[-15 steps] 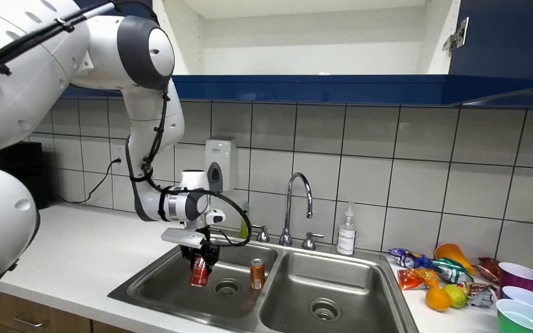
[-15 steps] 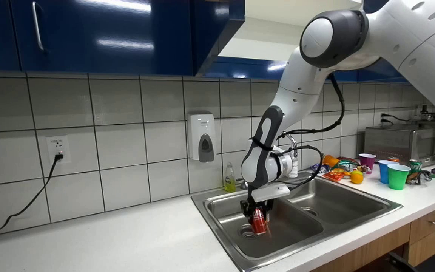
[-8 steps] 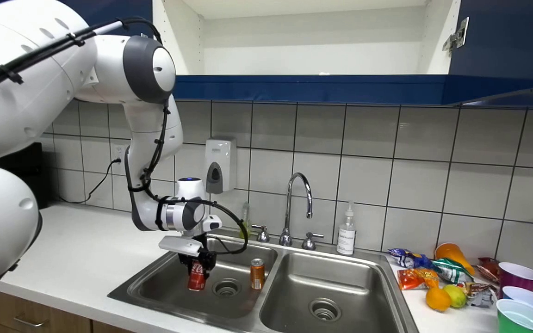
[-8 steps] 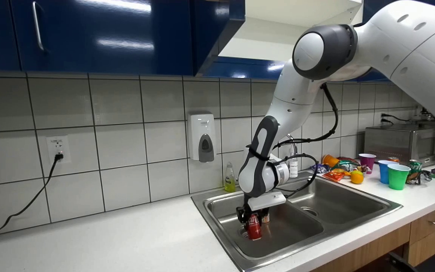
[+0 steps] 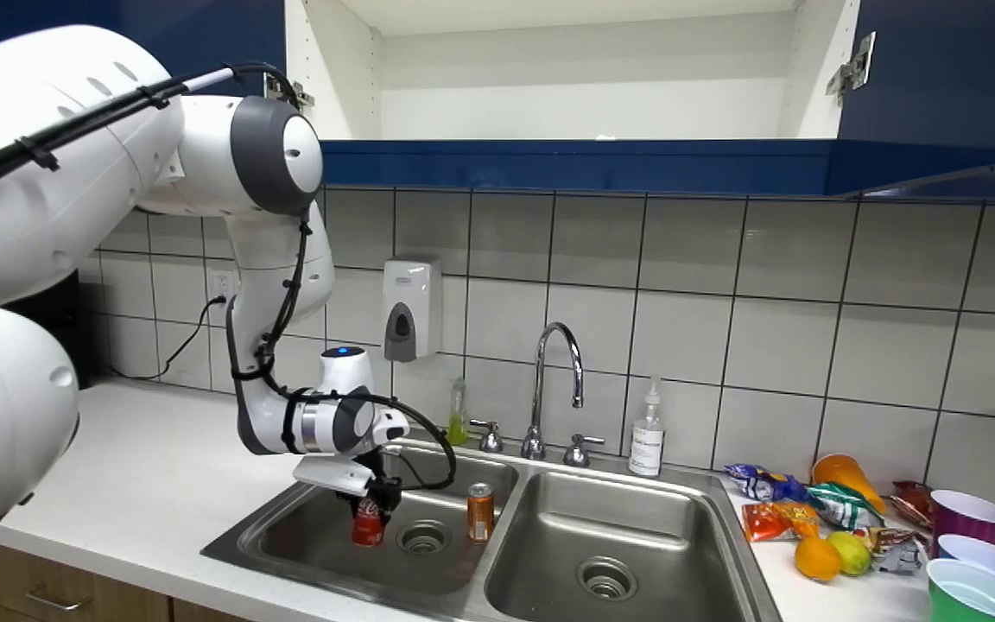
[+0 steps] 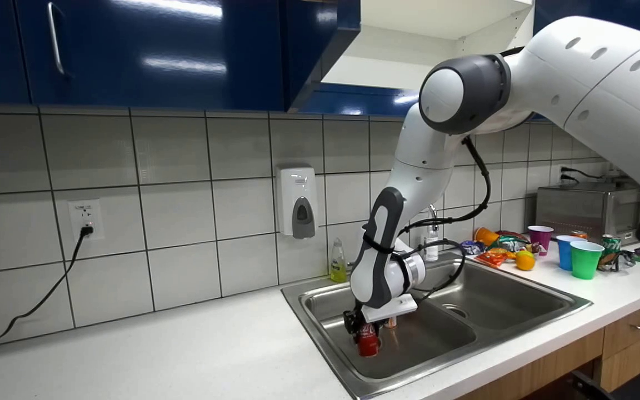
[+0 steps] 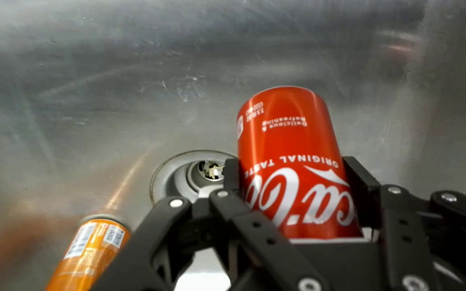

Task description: Pick up the can from the cabinet and put it in the sink

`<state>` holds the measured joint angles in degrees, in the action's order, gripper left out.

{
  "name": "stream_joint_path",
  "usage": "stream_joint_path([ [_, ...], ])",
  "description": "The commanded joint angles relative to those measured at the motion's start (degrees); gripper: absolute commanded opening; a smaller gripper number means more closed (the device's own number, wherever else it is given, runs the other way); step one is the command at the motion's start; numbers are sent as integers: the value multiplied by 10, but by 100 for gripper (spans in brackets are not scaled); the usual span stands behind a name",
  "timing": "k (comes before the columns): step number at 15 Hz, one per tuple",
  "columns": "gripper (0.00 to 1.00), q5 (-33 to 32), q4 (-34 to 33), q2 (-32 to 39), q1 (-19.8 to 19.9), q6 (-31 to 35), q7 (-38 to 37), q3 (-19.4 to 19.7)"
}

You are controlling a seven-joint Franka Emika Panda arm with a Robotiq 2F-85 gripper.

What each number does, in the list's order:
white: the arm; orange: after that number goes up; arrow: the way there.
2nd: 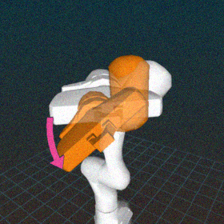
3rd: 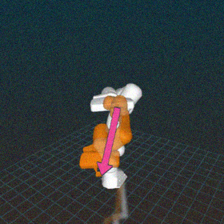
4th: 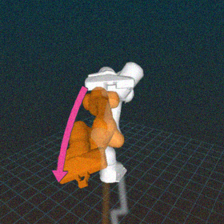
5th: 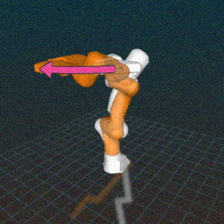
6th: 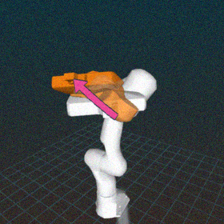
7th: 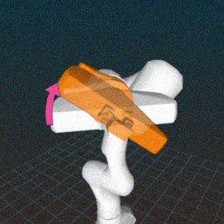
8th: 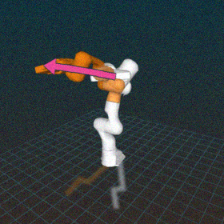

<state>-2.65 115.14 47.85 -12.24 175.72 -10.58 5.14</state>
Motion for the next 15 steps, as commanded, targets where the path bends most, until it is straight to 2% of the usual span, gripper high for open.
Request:
stream_joint_path([
  [1,38,21,-10,13,-24,32,-6,17],
  [4,38,34,-13,24,-41,54,-8,29],
  [15,38,61,-31,57,-55,81,0,31],
])
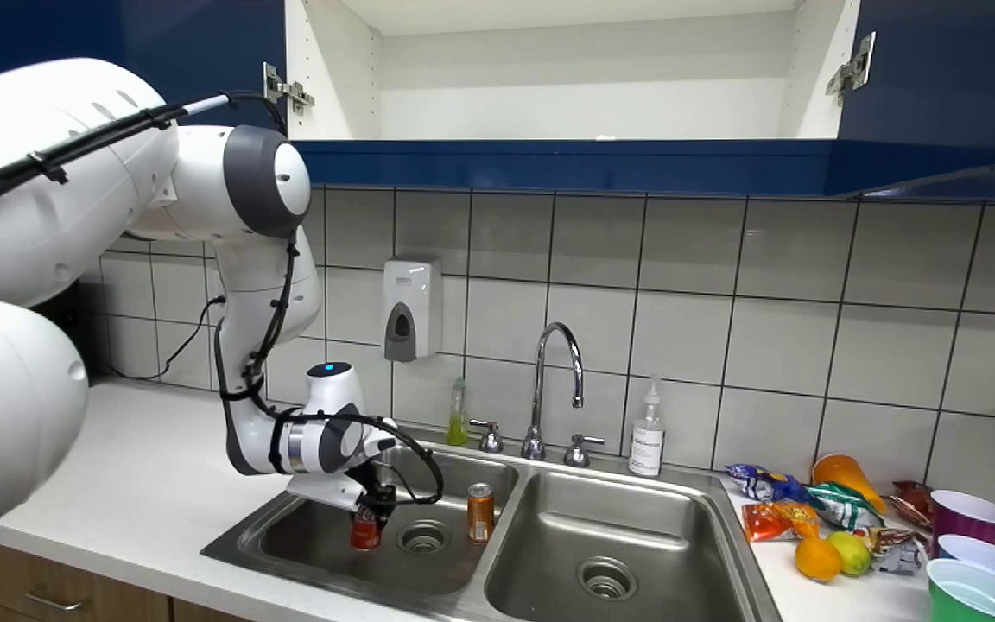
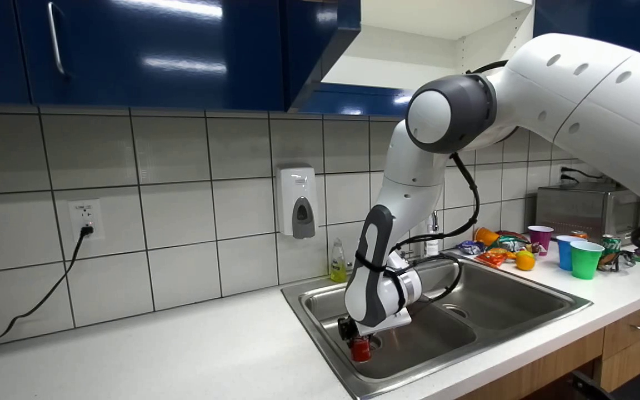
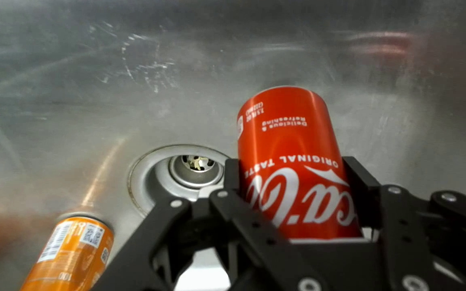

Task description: Pick up the can from the cabinet and put it in the sink

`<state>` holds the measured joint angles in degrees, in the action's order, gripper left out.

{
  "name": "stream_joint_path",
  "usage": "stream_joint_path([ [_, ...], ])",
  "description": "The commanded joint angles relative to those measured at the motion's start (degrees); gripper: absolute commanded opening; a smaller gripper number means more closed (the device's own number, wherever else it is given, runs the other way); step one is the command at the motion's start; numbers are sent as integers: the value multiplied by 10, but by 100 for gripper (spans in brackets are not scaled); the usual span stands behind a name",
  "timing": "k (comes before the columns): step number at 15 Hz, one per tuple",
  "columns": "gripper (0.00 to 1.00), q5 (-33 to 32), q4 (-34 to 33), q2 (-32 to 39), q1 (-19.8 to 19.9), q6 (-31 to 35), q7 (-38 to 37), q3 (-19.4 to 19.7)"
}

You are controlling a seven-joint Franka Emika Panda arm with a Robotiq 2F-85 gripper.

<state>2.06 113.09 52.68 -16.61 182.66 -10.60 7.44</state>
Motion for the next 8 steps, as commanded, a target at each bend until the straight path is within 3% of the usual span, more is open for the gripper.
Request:
stream_joint_path([
  [1,38,16,-12,12,-13,13,-1,9],
  [8,38,20,-21,30,-17,19,0,8],
])
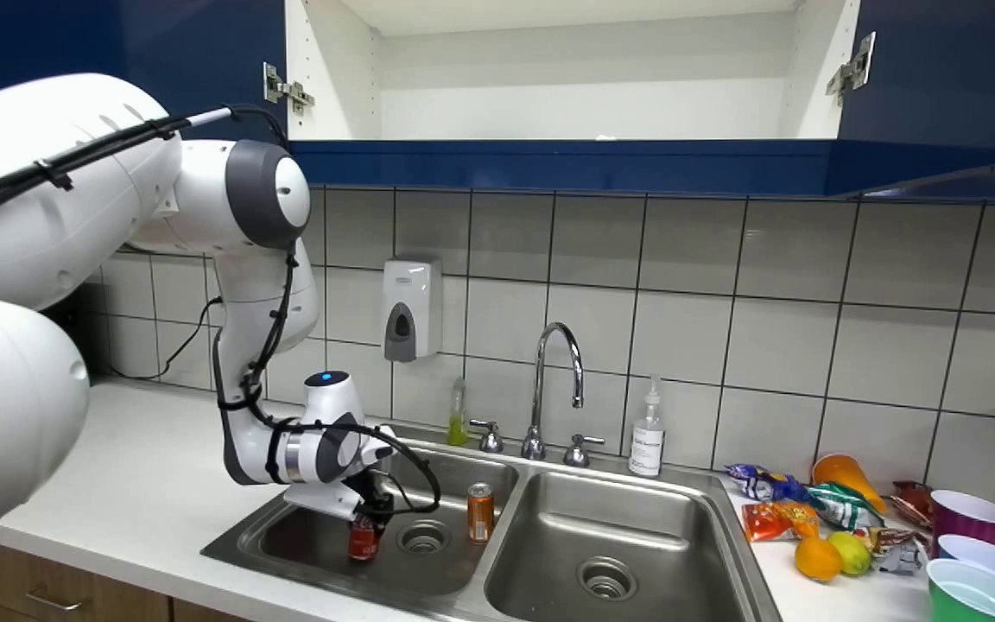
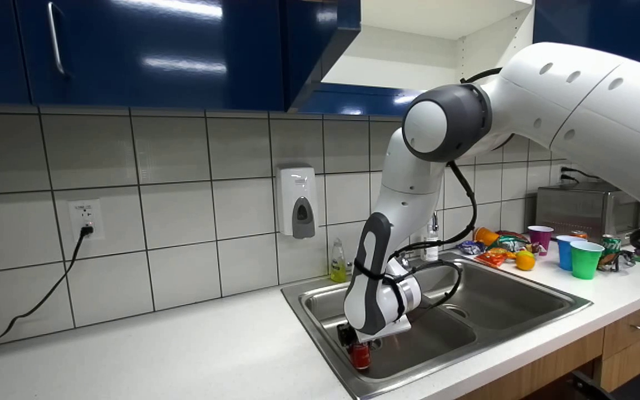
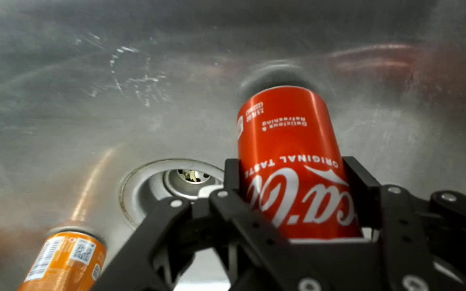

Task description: Pick up the can from the cabinet and put it in the sink

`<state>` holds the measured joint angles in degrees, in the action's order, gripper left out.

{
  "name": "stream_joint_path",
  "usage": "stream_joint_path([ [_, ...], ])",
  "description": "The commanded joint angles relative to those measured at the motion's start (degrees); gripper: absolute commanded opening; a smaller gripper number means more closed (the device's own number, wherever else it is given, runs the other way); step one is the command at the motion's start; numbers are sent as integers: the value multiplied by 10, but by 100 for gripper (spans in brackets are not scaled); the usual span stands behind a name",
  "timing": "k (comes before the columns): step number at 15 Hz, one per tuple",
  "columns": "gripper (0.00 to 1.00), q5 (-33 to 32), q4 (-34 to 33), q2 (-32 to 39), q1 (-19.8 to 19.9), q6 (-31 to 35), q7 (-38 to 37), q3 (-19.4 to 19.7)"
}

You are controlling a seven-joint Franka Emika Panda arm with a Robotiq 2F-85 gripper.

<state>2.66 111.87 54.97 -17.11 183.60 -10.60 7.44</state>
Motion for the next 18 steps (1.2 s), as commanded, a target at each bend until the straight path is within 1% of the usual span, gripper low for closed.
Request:
stream_joint_path([
  [1,55,15,-10,8,-16,10,1,12],
  [3,89,16,-11,9,-17,10,1,13],
  [4,95,17,-12,9,-18,9,1,13],
  [5,99,18,-13,9,-19,8,1,14],
  [14,100,21,-6,-10,-36,-5,-1,27],
  [18,100,23,-6,-14,-53,-12,-3,38],
])
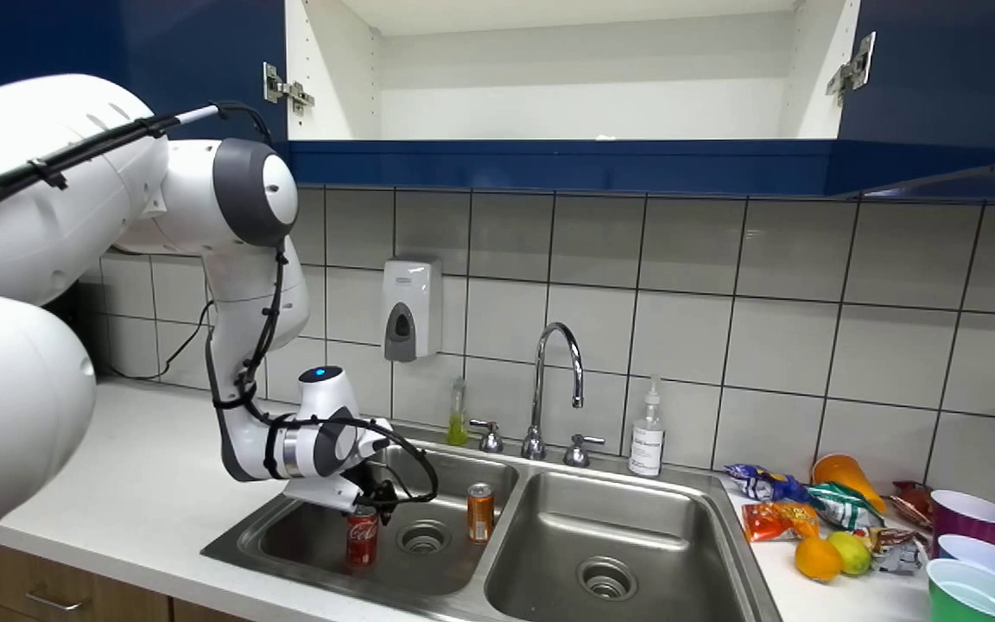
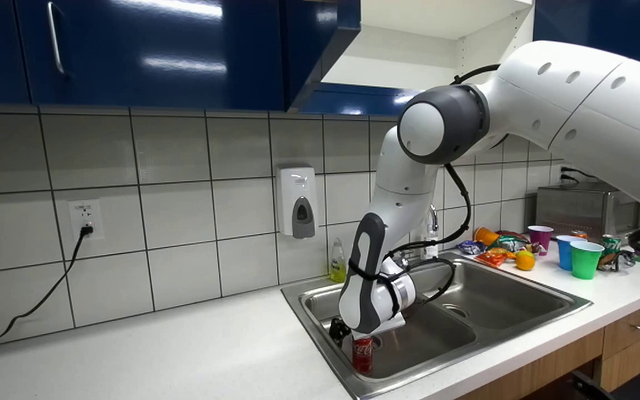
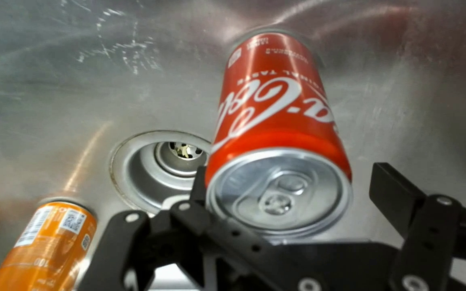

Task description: Pick up the can from the cabinet and put it in the sink

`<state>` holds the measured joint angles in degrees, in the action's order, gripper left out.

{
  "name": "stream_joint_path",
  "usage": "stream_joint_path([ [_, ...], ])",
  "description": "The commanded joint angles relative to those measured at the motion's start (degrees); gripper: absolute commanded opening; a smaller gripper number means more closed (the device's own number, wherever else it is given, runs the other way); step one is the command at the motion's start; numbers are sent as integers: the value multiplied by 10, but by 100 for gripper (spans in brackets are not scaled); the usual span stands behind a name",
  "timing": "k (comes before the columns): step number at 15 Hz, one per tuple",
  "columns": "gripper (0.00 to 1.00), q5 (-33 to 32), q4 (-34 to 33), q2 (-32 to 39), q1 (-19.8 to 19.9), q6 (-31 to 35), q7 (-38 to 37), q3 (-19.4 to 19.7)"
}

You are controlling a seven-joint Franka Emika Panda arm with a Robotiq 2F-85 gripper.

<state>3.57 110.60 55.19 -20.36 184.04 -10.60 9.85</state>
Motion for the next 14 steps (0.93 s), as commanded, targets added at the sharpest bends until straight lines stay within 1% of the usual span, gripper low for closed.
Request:
stream_joint_path([
  [1,100,15,9,-20,-25,-19,-4,18],
  [6,100,21,20,-37,-51,-25,-7,40],
  [14,100,31,61,-77,-83,-33,-19,65],
])
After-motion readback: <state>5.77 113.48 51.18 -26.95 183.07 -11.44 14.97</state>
